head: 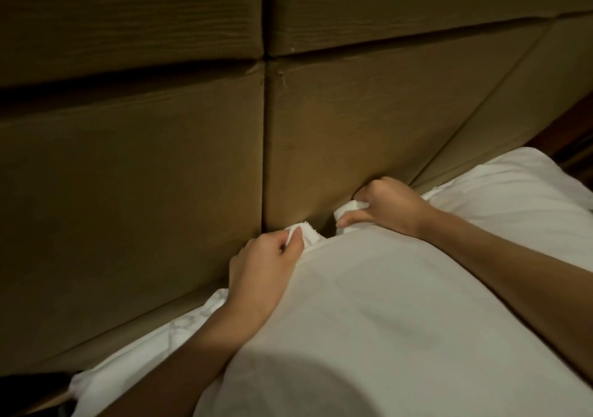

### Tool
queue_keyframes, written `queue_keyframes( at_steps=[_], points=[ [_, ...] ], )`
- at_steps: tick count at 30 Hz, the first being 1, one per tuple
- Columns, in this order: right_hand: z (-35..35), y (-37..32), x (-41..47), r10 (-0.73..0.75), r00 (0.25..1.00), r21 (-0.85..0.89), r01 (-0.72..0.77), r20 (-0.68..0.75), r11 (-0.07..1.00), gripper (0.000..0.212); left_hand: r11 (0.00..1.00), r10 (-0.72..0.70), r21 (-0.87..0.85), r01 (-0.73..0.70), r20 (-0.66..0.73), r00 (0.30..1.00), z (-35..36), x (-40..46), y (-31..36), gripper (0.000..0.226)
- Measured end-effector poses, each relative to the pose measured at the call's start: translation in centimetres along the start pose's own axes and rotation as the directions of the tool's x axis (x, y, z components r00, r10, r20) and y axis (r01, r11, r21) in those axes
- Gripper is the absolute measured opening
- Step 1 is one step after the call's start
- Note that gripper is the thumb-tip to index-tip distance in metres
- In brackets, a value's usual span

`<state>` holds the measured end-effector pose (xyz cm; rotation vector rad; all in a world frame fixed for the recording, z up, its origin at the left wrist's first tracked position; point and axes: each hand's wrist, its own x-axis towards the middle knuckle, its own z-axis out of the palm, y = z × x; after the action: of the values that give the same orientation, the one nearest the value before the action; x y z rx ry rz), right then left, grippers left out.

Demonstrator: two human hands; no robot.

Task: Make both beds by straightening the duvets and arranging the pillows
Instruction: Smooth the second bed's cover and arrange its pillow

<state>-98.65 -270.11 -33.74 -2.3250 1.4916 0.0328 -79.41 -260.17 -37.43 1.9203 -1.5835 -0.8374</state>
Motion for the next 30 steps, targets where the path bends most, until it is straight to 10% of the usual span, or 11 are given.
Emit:
queue_keyframes(
  at_steps=[11,19,30],
  points=[
    [-1.2,-0.3,-1.5,-0.007,0.997,-0.225,-0.009,-0.071,0.974,0.049,0.954,-0.074,0.299,0.023,0.158,0.985,-0.4,0.1,1.1,0.05],
    [-3.7,-0.4,-9.3,0.067,0.937,-0.097,-0.106,-0.343,0.99,0.046,0.79,0.259,0.573,-0.217,0.01,0.966,-3.9,-3.2,6.5,0.032],
    [-4.2,-1.6,-29.3,0.347,0.918,0.005,-0.353,-0.194,0.936,0.054,0.722,0.552,0.506,-0.471,-0.01,0.834,-5.8,-13.0,14.7,0.033]
  ],
)
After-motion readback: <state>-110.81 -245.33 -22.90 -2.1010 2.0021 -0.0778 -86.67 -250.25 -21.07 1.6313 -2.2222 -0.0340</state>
